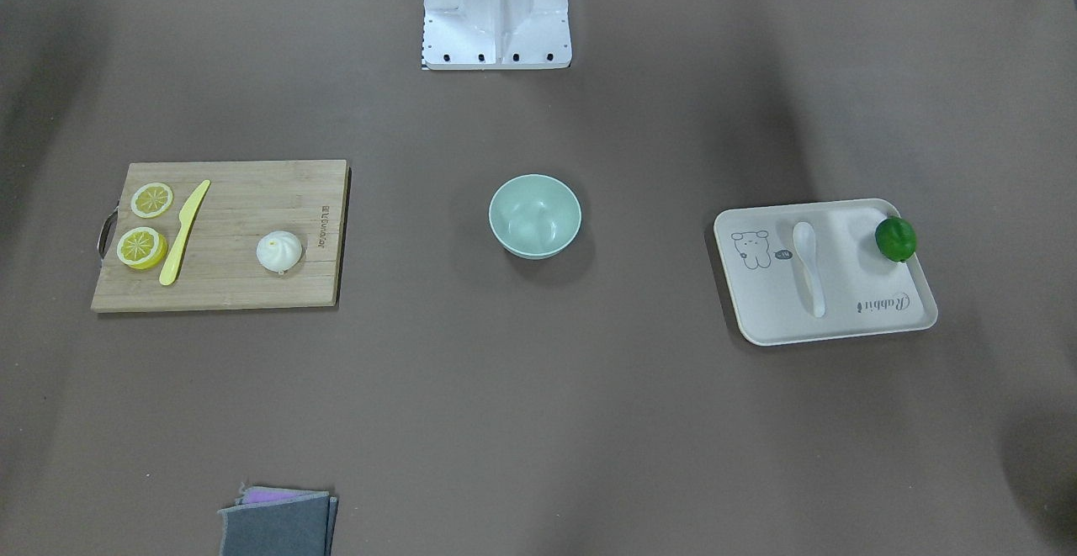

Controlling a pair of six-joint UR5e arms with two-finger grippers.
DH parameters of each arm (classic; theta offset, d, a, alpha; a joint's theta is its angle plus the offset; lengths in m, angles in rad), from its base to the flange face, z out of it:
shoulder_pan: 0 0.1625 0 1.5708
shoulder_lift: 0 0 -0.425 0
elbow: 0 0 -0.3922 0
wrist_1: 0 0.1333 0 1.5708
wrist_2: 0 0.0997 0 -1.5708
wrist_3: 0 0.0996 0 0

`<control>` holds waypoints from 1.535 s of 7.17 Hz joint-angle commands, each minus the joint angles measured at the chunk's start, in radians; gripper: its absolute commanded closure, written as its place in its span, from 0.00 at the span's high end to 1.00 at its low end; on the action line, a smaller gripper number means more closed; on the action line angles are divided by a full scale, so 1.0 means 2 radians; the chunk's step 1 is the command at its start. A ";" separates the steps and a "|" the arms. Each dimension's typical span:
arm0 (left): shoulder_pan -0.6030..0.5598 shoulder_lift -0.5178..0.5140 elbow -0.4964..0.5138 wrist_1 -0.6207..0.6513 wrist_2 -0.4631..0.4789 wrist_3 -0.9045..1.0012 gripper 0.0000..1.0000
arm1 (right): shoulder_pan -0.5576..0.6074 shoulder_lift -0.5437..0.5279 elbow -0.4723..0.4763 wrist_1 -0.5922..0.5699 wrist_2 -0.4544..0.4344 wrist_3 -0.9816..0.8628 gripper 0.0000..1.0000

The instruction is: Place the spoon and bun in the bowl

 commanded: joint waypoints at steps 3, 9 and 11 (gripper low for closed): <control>0.000 -0.004 0.017 -0.001 0.002 -0.003 0.98 | 0.000 0.007 0.001 0.000 -0.004 -0.004 1.00; 0.000 -0.034 0.010 0.070 -0.021 -0.114 0.98 | 0.000 0.013 -0.006 0.002 -0.029 0.001 1.00; -0.001 -0.037 -0.054 0.177 -0.021 -0.114 0.98 | 0.000 0.014 -0.004 0.001 -0.079 -0.004 1.00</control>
